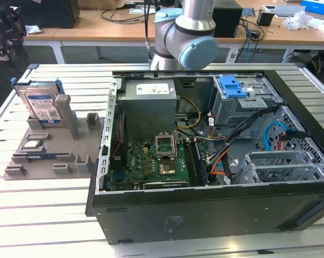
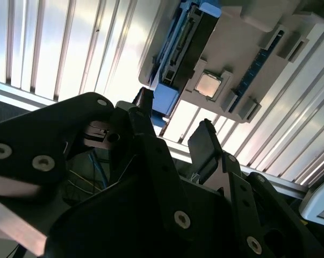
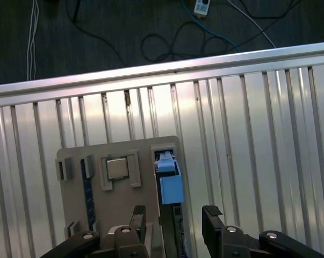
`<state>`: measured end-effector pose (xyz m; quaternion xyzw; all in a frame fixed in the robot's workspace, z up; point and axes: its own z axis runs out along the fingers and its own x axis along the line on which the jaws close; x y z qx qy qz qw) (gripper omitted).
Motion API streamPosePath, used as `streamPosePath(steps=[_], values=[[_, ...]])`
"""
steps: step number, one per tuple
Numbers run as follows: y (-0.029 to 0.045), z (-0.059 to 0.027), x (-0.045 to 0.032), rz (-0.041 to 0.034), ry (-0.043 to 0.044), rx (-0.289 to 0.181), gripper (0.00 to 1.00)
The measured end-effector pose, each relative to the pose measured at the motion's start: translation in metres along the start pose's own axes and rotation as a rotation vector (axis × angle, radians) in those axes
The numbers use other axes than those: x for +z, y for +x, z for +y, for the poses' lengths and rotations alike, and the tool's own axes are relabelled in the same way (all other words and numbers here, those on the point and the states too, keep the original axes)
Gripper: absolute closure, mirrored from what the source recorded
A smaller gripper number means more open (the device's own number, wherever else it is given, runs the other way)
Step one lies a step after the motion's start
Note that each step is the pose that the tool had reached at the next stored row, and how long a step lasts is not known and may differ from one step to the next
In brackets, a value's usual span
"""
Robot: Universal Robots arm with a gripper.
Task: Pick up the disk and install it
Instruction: 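Pick up the disk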
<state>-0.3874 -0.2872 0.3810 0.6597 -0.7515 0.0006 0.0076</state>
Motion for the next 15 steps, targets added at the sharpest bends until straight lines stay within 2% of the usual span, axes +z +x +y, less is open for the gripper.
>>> streamPosePath(steps=[6,15], values=[[-0.0104,0.0014,0.0016,-0.0001,0.0,0.003,0.46],[-0.0148,0.0019,0.0053,-0.0001,0.0,0.007,0.46]])
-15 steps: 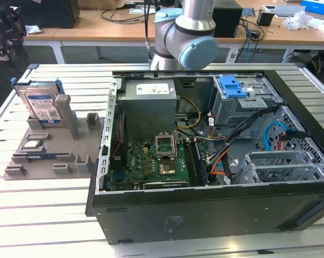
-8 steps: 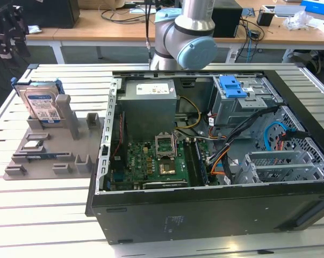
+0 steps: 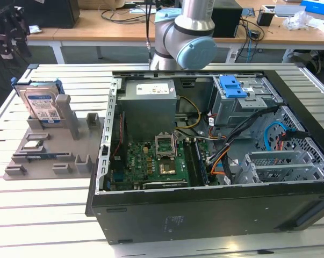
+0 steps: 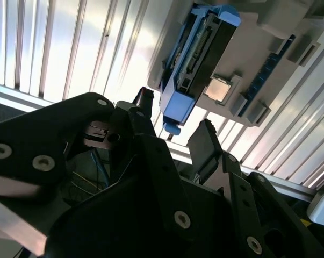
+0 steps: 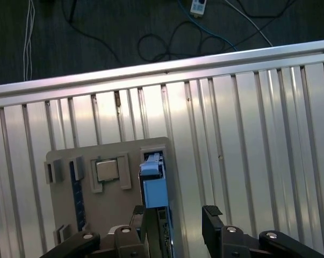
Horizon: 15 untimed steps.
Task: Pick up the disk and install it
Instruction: 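Pick up the disk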
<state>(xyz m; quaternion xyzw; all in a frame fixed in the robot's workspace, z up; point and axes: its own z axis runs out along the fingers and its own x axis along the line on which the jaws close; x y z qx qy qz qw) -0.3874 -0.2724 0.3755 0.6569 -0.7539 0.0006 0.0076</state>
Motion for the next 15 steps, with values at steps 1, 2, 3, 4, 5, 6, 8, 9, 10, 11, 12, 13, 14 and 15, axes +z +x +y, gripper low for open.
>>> streamPosePath(steps=[1,2,3,4,5,6,8,9,10,11,12,13,14,15], values=[[-0.0004,0.0001,0.0004,0.0,0.0,0.001,0.46],[-0.0006,0.0001,0.0008,0.0,0.0,0.002,0.46],[-0.0008,0.0,0.0013,0.0,-0.0001,0.004,0.46],[-0.001,0.0001,0.0017,0.0,-0.0001,0.006,0.46],[-0.0013,0.0002,0.0023,0.0,-0.0002,0.008,0.46],[-0.0017,0.0002,0.003,-0.0001,-0.0001,0.01,0.46],[-0.0031,0.0004,0.0055,-0.0002,0.0,0.013,0.46],[-0.0036,0.0004,0.0065,-0.0002,0.0,0.014,0.46],[-0.0038,0.0004,0.0084,-0.0002,-0.0001,0.016,0.46],[-0.0038,0.0004,0.0098,-0.0002,-0.0001,0.016,0.46],[-0.0037,0.0004,0.0106,-0.0002,-0.0002,0.016,0.46],[-0.0026,0.0004,0.0111,-0.0001,-0.0003,0.016,0.46],[-0.0009,0.0001,0.0115,0.0,-0.0003,0.016,0.46],[0.0027,-0.0005,0.0123,0.0005,-0.0001,0.016,0.46]])
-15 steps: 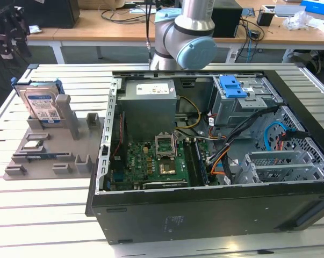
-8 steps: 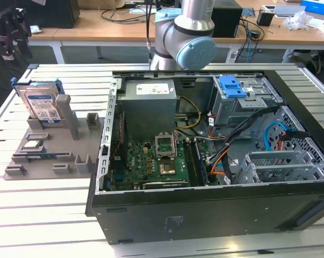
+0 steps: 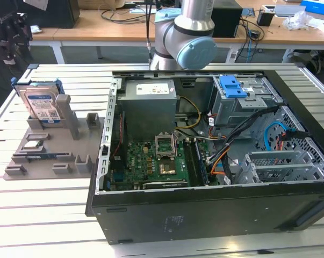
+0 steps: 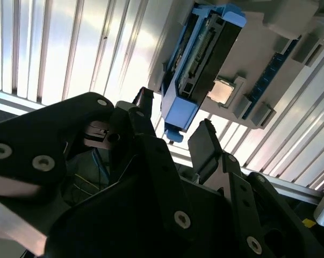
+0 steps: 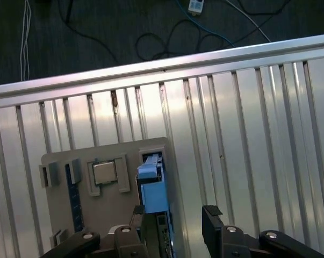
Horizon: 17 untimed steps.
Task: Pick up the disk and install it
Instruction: 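Pick up the disk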
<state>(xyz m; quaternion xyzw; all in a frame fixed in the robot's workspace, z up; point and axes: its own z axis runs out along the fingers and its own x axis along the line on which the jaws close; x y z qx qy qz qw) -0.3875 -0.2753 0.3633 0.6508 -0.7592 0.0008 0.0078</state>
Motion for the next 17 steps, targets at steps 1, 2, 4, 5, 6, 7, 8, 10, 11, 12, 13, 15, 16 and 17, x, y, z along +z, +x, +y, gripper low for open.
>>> streamPosePath(steps=[1,2,4,5,6,7,8,10,11,12,13,15,16,17], values=[[0.0021,-0.0004,0.0005,0.0004,0.0001,0.0,0.46],[0.004,-0.0007,0.0011,0.0009,0.0001,0.0,0.46],[0.0076,-0.0013,0.0033,0.0014,0.0004,0.0,0.46],[0.0096,-0.0016,0.005,0.0016,0.0004,0.0,0.46],[0.011,-0.0018,0.007,0.0018,0.0003,0.0,0.46],[0.0111,-0.0018,0.0109,0.0017,0.0004,0.0,0.46],[0.0111,-0.0018,0.0138,0.0017,0.0003,-0.001,0.46],[0.011,-0.0019,0.018,0.0019,0.0003,-0.007,0.46],[0.011,-0.0019,0.0203,0.002,0.0002,-0.012,0.46],[0.011,-0.002,0.0223,0.002,0.0003,-0.018,0.46],[0.011,-0.002,0.0267,0.0023,0.0004,-0.034,0.46],[0.0109,-0.0021,0.0307,0.0024,0.0008,-0.054,0.46],[0.0109,-0.0021,0.0335,0.0026,0.0009,-0.067,0.46],[0.0109,-0.0021,0.035,0.0026,0.0009,-0.072,0.46]])
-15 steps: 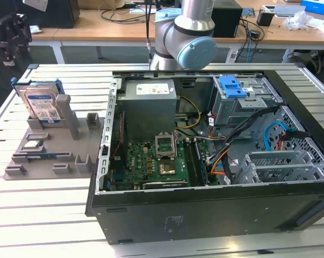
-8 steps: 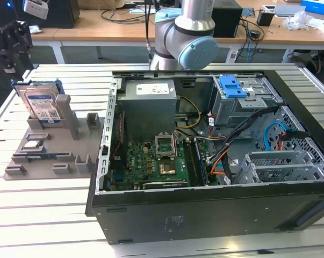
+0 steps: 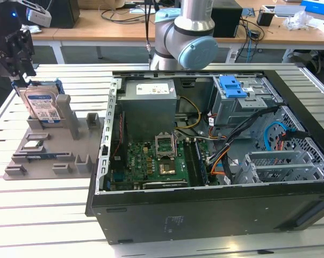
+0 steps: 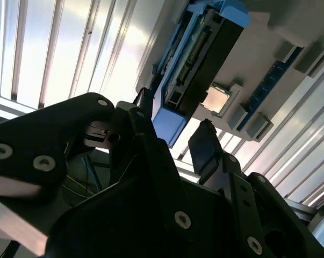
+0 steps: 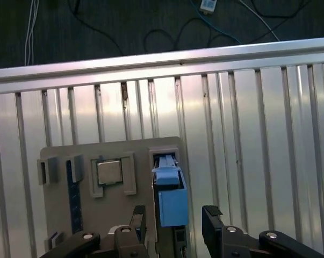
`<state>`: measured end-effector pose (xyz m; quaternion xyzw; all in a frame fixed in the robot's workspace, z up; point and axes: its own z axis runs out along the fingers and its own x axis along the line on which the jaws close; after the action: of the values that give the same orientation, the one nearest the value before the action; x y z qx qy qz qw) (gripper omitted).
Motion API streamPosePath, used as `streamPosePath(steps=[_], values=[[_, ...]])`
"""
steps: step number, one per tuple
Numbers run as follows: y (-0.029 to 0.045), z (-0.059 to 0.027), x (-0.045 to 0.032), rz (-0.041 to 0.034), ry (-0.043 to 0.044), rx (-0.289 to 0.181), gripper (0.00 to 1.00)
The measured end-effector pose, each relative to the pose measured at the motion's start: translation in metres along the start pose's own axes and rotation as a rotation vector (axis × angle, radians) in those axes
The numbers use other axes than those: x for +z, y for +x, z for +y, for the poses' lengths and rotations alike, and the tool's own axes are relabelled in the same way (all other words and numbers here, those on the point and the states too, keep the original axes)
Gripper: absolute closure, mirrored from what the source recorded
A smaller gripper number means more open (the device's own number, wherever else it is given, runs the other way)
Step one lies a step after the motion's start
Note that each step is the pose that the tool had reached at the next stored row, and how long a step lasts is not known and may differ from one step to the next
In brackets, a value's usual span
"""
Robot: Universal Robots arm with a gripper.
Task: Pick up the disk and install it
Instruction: 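Pick up the disk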
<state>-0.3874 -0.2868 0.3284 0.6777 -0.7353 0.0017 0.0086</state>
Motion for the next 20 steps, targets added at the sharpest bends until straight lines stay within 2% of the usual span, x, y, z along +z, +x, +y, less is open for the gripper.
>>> streamPosePath(steps=[5,14,16,20], values=[[-0.0002,-0.0001,0.0143,0.0001,0.0002,-0.011,0.46],[-0.0004,0.0007,0.033,0.0002,0.0006,-0.031,0.46],[-0.0005,0.0007,0.036,0.0003,0.0006,-0.034,0.46],[-0.0005,0.0007,0.0366,0.0003,0.0005,-0.034,0.46]])
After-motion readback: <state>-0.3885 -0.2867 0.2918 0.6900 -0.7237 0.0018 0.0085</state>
